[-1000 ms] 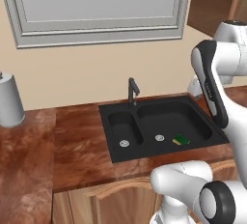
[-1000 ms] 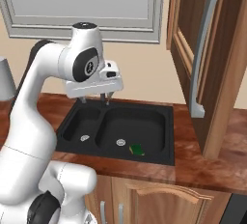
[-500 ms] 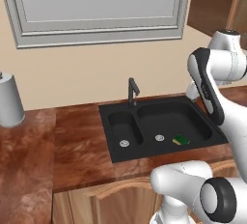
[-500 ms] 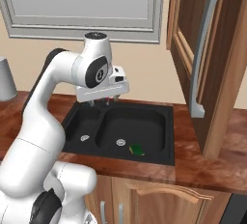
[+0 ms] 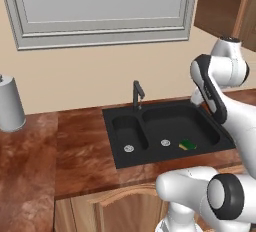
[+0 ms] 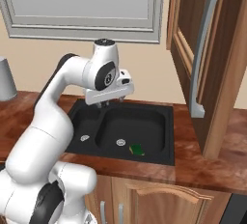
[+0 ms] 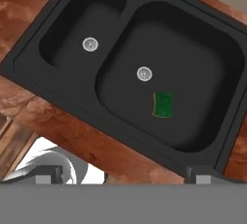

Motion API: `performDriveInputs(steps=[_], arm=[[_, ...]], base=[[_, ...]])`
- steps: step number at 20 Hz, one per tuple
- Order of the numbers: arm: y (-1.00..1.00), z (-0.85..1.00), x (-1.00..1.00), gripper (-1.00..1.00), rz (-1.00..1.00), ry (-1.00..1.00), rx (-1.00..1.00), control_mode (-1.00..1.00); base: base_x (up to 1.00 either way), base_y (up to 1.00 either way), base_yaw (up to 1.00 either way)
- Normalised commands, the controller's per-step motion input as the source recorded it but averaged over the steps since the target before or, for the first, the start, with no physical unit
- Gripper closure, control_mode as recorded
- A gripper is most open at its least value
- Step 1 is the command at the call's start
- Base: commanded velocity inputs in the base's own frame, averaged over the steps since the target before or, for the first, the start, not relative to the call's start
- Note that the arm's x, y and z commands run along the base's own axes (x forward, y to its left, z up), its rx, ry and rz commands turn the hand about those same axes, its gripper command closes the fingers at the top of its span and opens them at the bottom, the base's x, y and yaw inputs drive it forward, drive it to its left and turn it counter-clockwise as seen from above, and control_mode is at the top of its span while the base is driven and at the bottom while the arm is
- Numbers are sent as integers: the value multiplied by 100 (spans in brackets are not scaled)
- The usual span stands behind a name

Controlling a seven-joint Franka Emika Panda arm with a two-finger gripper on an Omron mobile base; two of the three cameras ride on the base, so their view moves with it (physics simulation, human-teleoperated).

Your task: Pick up the sponge and sponge from the sink, and place them back in the cabinet, and close the cabinet doors.

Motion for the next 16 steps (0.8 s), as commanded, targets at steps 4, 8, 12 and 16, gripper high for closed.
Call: performDriveInputs(steps=[4, 8, 12, 16], arm=[[-7, -30, 20, -100, 3, 5, -10, -100], [-2, -32, 9, -100, 1, 9, -10, -100], [-9, -33, 8, -100, 1, 6, -2, -100], [-18, -36, 6, -100, 2, 0, 0, -100]], base=[[0, 0, 0], [0, 0, 0], [0, 0, 0], [0, 0, 0]])
